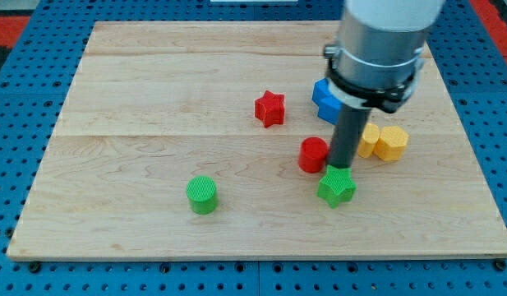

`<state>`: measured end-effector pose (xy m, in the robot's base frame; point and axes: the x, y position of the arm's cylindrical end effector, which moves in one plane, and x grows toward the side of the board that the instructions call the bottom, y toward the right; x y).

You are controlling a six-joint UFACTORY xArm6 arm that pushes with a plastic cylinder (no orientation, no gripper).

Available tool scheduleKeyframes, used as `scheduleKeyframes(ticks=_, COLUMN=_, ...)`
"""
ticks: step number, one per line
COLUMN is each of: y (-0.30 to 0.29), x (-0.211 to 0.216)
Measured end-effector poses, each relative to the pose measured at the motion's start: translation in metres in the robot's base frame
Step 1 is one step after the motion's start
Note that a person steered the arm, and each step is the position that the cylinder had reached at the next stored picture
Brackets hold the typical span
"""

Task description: Place the green star right to the green circle

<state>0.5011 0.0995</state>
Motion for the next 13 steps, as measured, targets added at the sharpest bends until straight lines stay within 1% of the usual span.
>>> scheduleKeyframes(ticks=1, y=-0.001, x=-0.001)
scheduleKeyframes(ticks=2, y=0.015, x=-0.002)
scheduleKeyframes(ticks=3, y=0.087, x=0.000)
scheduleKeyframes(ticks=4, y=0.090, x=0.000)
scheduleKeyframes(ticks=5, y=0.075, x=0.017)
scheduleKeyframes(ticks=7, y=0.047, x=0.025)
scheduleKeyframes(ticks=8, y=0.003, x=0.031)
scheduleKeyframes(ticks=10, y=-0.115, x=0.032)
scheduleKeyframes(ticks=11, y=-0.122, x=0.032)
scheduleKeyframes(ticks=12, y=-0.054, x=0.032)
scheduleKeyframes(ticks=13, y=-0.003, x=0.031)
